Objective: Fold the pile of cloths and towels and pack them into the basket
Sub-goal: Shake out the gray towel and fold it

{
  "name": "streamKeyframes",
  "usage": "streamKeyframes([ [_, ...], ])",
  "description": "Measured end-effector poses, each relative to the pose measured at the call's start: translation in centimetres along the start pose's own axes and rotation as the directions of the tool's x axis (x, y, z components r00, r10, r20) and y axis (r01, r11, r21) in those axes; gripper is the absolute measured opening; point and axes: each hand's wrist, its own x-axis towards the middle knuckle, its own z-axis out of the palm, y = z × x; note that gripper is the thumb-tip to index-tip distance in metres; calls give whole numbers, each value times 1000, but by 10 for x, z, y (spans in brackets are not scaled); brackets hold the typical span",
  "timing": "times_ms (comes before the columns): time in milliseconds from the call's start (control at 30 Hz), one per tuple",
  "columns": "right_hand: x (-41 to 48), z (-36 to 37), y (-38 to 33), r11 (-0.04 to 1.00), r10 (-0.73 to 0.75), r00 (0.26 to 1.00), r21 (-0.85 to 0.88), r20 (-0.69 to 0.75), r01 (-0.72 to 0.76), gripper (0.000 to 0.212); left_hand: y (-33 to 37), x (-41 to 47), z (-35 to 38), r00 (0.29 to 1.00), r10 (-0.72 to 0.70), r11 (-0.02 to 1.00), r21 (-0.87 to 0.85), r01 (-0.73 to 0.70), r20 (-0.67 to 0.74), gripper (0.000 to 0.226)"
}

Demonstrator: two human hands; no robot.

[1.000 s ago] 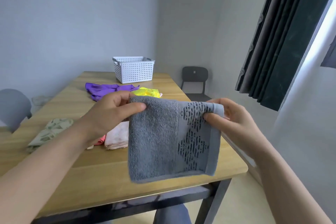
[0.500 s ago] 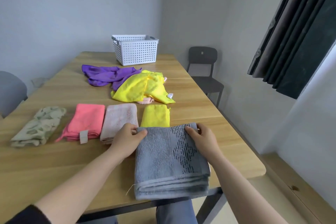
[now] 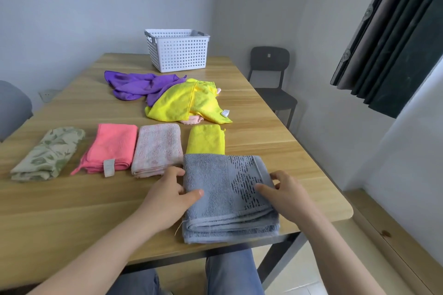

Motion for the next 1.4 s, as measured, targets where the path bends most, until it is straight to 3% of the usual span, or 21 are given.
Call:
streamKeyframes([
  [100, -6, -2, -3, 976, 3, 1000, 219, -31, 3, 30, 9, -10, -2, 998, -2, 955, -296, -17, -64, 39],
  [167, -12, -7, -3, 943, -19, 997, 331, -72, 42, 27, 10, -15, -7, 994, 39, 925, -374, -74, -100, 30],
  [233, -21, -5, 4, 930, -22, 999, 366, -49, 38, 28, 1, -21, -8, 991, 103, 941, -314, -126, -88, 23],
  [367, -29, 16, 21, 977, -16, 999, 211, -37, 23, 37, -27, -33, 7, 993, 115, 989, -93, -118, -29, 21],
  [633, -25, 12, 17, 975, -152, 970, 134, -189, 178, 28, -20, -35, 10, 958, 216, 972, -47, -228, -188, 23],
  [700, -23, 13, 19, 988, -148, 972, 20, -183, 154, 31, -19, -35, 14, 967, 185, 983, 12, -186, -173, 29],
  [800, -21, 17, 25, 981, -91, 980, -184, -175, 58, 50, -19, -31, 16, 988, 58, 995, 86, -46, -141, 56],
  [933, -18, 8, 15, 993, -33, 993, -113, -116, 20, 61, -11, -17, 9, 993, -77, 997, 16, 79, -92, 76],
  [1067, -6, 4, 9, 996, 56, 998, -72, -29, -58, 61, -4, -1, 10, 987, -157, 986, 55, 158, -20, 63],
  [1167, 1, 3, 8, 990, 138, 988, 19, 71, -140, 63, -1, 3, 8, 977, -172, 962, -190, 195, 129, 45],
  [1267, 0, 2, 9, 992, 125, 987, -30, 100, -122, 60, -3, 1, 6, 947, -112, 837, -485, 252, 300, 48],
  [1333, -1, 3, 11, 990, 38, 999, -139, 20, -34, 75, -8, 1, 7, 947, -72, 792, -559, 246, 314, 57],
  [1400, -1, 5, 10, 969, -152, 988, -204, -38, 142, 88, -13, 1, 6, 953, -51, 797, -562, 220, 300, 72],
])
